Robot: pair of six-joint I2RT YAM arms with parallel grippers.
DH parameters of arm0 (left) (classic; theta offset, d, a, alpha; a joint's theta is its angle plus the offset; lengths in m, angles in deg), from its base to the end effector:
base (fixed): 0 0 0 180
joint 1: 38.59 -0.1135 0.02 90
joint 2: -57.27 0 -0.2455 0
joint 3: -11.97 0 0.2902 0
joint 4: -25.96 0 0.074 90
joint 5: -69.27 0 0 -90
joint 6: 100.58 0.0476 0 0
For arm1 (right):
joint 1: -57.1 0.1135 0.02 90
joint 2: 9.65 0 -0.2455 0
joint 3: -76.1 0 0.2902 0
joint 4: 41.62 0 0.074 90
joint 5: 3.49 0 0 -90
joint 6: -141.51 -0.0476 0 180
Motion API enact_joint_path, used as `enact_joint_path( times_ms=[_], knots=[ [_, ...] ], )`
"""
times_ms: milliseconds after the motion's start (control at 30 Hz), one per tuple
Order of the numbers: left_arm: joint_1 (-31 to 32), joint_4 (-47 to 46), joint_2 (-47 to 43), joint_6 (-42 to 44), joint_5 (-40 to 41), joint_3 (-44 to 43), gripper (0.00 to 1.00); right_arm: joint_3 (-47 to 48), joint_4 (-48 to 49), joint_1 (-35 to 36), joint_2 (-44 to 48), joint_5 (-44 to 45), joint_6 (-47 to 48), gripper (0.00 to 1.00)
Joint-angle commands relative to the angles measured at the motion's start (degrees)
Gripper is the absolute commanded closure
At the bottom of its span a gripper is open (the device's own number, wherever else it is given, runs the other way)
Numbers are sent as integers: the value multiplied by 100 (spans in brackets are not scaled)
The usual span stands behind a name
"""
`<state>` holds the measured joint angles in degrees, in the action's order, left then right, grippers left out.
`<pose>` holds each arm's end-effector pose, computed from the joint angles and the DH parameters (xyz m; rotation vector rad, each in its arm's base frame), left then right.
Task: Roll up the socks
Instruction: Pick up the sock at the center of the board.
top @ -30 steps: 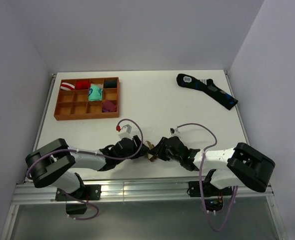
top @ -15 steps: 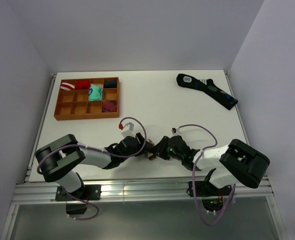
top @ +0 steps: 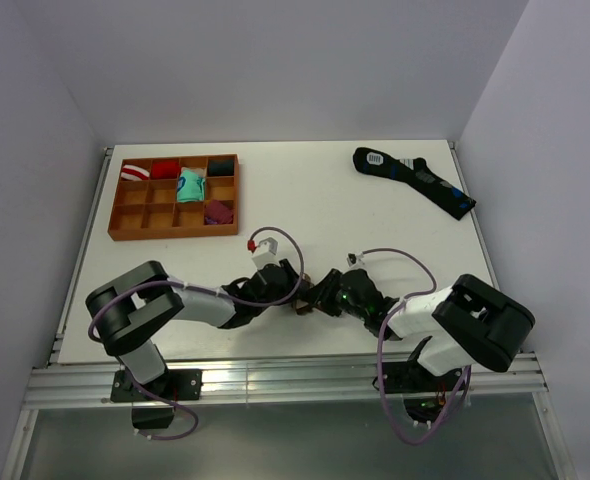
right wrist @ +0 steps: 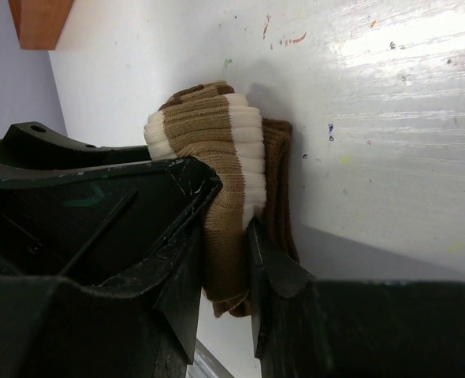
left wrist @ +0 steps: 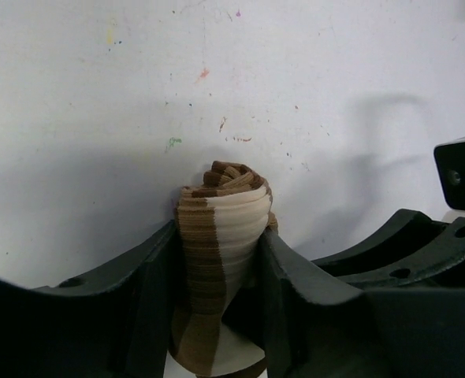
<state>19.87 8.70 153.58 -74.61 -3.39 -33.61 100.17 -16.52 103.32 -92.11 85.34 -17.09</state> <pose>0.1849 -0.2741 0.0670 -0.2955 2.2528 -0.9013 0.1664 0.1751 0.0430 0.4524 2.3551 1.1036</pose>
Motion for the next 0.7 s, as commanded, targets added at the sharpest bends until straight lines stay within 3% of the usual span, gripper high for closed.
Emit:
enact_joint_path(
  times_ms=[0, 167, 333, 467, 533, 667],
  knots=[
    [149, 984, 458, 162, -636, -229, 56, -406, -2218, 28, -588, -68, 584, 84],
    [131, 828, 240, 435, -820, -2, 47, -467, -2139, -25, -535, -182, 602, 83],
    [-395, -216, 37, 566, -1628, 798, 44, -467, -2121, -86, -535, -270, 655, 83],
    [-528, -158, 11, 699, -1901, 825, 43, -450, -2157, -113, -526, -322, 672, 83],
    [-607, -183, -147, 655, -1945, 912, 34, -441, -2166, -139, -535, -366, 690, 83],
    [-870, -193, -262, 681, -2121, 1159, 34, -397, -2227, -183, -543, -410, 734, 83]
  ],
)
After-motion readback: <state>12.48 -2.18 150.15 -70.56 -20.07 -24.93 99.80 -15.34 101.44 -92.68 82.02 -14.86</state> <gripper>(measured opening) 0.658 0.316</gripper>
